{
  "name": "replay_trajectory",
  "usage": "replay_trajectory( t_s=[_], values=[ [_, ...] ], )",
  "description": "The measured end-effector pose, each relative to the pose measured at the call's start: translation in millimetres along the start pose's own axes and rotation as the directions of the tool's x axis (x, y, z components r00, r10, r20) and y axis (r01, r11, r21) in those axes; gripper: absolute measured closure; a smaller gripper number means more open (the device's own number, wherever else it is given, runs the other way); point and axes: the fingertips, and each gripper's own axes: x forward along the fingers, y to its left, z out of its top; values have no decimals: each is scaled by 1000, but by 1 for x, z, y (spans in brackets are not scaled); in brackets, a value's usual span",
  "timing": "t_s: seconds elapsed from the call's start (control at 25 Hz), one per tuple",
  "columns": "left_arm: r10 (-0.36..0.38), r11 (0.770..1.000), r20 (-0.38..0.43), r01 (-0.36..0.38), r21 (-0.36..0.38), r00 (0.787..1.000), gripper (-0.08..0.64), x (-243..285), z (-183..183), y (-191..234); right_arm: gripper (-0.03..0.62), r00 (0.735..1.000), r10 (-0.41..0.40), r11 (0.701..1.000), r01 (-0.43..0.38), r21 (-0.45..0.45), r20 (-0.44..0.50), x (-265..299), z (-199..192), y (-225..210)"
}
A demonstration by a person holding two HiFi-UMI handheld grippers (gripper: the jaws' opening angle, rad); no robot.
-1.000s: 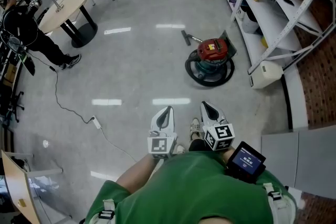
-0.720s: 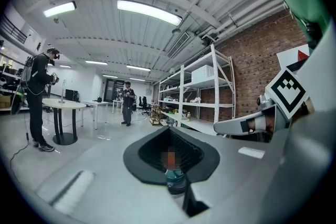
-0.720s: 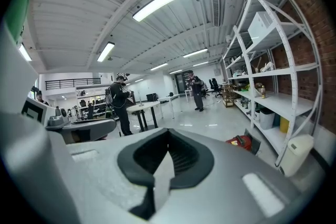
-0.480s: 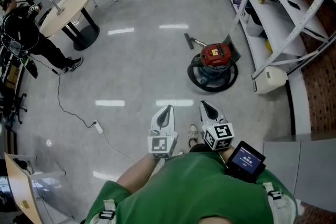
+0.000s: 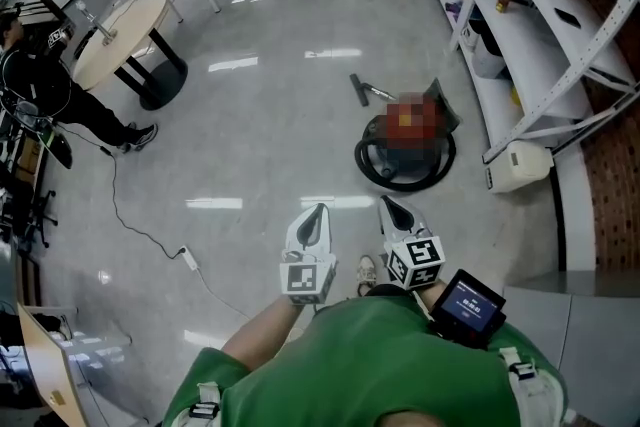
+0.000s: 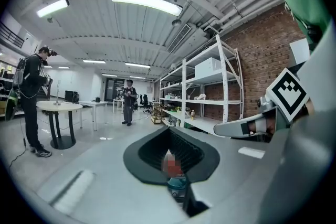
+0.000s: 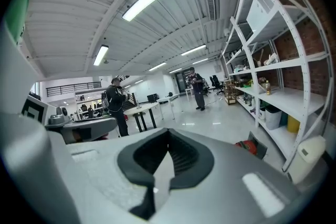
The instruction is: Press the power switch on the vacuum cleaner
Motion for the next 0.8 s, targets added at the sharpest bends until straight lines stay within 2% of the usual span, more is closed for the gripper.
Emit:
replay_trajectory(
  t_s=[0.36,0.8],
  values=[
    [9,1000,-10,-9,17,1000,552,60,4,-2,591,1000,7,1000,-7,26,3,37,11,-45],
    [-18,1000,-1,18,10,1000,552,103,9,12,591,1000,-28,999,28,37,-2,69,18,-64]
  ],
)
